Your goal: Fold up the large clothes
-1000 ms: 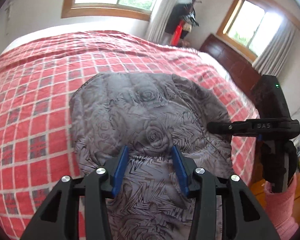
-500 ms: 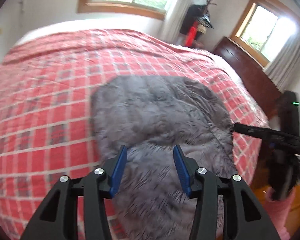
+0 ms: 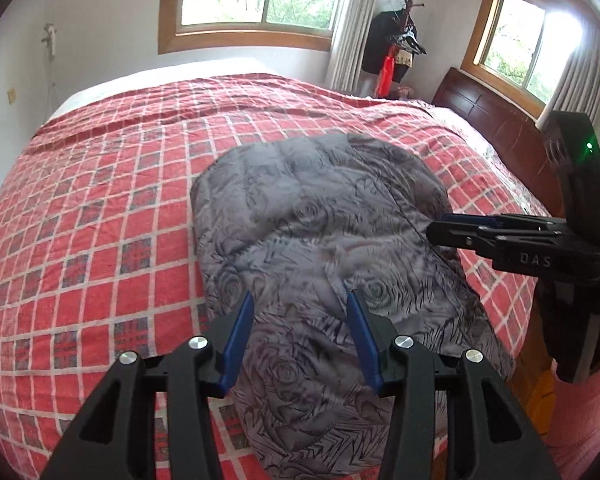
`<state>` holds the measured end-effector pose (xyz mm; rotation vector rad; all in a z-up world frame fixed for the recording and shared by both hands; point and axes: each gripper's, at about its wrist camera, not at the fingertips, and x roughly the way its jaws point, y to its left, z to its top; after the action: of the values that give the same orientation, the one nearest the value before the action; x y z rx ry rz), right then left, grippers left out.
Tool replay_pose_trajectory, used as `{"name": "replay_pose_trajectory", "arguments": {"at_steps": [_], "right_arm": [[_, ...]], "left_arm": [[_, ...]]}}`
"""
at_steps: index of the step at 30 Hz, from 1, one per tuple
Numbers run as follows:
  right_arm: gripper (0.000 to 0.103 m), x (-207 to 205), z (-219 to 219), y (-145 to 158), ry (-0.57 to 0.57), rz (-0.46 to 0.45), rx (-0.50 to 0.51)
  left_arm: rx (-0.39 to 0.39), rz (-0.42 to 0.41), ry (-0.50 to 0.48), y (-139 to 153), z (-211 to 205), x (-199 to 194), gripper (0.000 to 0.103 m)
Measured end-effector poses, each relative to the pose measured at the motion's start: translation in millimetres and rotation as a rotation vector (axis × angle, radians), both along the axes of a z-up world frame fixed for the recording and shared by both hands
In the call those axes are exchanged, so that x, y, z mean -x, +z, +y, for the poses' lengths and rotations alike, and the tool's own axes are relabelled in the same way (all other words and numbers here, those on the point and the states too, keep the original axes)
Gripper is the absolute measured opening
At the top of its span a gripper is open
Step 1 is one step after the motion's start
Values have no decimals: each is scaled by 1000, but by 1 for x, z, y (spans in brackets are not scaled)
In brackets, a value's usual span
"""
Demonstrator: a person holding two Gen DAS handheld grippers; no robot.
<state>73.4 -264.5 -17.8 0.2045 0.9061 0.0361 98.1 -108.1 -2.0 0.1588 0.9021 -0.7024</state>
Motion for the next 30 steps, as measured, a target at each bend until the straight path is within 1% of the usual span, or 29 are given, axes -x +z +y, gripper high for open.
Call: {"name": "replay_pose_trajectory", "arguments": {"at_steps": [3,7,14,17,19,21,23,25,27,29,30], "right_arm": [[38,2,-4,-10,-8,13,7],[38,4,-11,-23,-17,33,-12],[40,0,-28,-51,-19,57,-116],[40,-4,-29,-56,-24,69,-131],[40,-4,-26,-51,-25,72,-115],[40,3,-23,-37,-33,57,-102],[40,18,-15,-18,-23,10,-79],[40,32,-6,-2,4,-30,-62],[40,46,12,11,69,-60,-60],[40,54,32,11,164,-46,-90],[40,55,38,9,191,-33,-93]], "left_arm": [[-14,3,-15,-9,-4,0,49],[-17,3,-28,-14,-7,-2,49],[-26,23,-50,-30,-11,-12,52],[-15,49,-57,-40,-13,-17,54],[3,75,-56,-42,-10,-20,54],[23,95,-55,-36,-4,-21,52],[60,119,-55,-23,12,-17,52],[92,114,-63,-13,26,-9,52],[103,91,-69,-6,39,5,52],[91,85,-72,-8,45,15,52],[84,93,-78,-12,46,19,52]]}}
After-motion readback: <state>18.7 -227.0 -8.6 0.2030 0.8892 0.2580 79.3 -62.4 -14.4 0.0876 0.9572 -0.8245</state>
